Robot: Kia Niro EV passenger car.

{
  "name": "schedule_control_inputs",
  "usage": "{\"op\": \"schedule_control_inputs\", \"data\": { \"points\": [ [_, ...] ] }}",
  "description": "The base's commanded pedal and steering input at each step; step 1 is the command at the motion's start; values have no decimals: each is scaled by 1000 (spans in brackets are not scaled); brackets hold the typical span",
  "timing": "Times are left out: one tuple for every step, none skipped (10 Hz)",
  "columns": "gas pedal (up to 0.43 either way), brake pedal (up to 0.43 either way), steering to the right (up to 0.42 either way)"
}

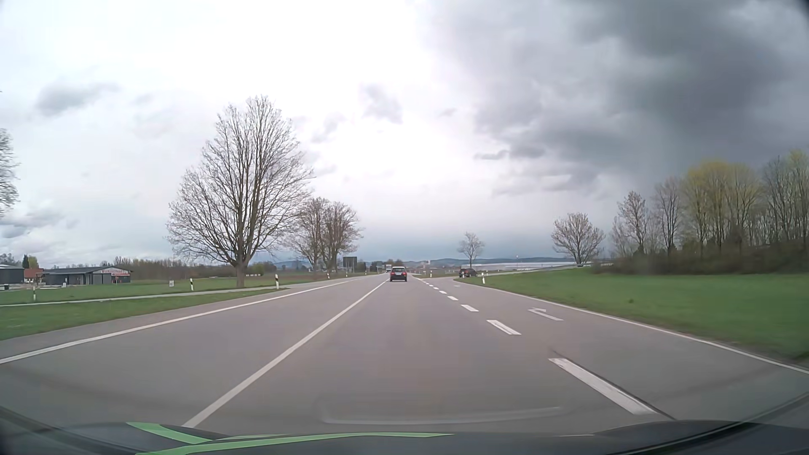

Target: Follow the waypoints while adhering to traffic rules and regulations

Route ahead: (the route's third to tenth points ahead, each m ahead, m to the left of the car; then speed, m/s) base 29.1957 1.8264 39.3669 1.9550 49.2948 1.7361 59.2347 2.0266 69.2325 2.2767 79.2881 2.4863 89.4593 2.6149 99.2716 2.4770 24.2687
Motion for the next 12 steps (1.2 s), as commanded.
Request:
{"op": "schedule_control_inputs", "data": {
  "points": [
    [209,0,0],
    [209,0,0],
    [209,0,0],
    [209,0,0],
    [209,0,0],
    [209,0,0],
    [209,0,0],
    [209,0,0],
    [209,0,0],
    [209,0,0],
    [209,0,0],
    [209,0,0]
  ]
}}
